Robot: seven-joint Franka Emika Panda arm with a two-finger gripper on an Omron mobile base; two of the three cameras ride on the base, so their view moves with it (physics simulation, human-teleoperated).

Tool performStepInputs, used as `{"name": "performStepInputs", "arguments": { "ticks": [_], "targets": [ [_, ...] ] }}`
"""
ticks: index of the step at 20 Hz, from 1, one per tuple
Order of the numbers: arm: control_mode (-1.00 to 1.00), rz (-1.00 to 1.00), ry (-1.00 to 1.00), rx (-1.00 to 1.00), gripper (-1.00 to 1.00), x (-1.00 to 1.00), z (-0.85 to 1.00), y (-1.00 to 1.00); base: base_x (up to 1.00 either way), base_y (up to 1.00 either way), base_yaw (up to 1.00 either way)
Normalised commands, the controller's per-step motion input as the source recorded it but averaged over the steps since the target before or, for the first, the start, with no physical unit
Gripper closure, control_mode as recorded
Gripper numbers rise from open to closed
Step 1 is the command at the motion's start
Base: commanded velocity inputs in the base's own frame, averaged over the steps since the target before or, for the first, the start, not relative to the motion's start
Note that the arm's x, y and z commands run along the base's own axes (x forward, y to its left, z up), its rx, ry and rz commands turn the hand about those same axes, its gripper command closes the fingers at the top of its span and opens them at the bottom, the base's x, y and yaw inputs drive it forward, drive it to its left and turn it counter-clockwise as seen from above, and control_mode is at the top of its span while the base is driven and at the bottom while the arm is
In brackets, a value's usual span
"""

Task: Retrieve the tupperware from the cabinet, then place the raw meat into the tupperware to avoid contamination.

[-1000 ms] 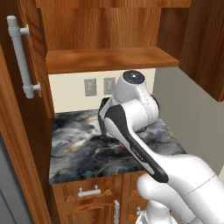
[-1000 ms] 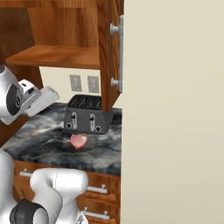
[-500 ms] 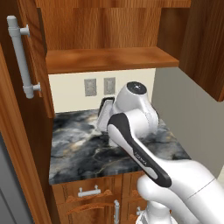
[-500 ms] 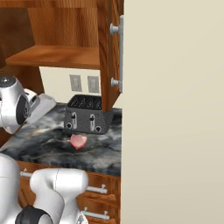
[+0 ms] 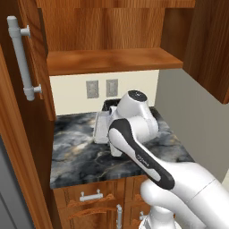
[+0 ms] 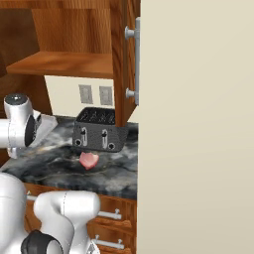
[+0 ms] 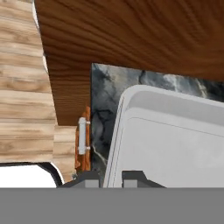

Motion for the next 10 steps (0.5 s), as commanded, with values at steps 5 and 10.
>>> {"name": "performStepInputs", "arguments": {
  "ticks": [5, 10],
  "targets": [
    [-1.00, 0.16, 0.03, 0.00, 1.00, 0.00, -0.18, 0.11, 0.00, 0.00, 0.00],
    [-1.00, 0.02, -0.04, -0.01, 1.00, 0.00, -0.05, -0.01, 0.00, 0.00, 0.00]
  ]
}}
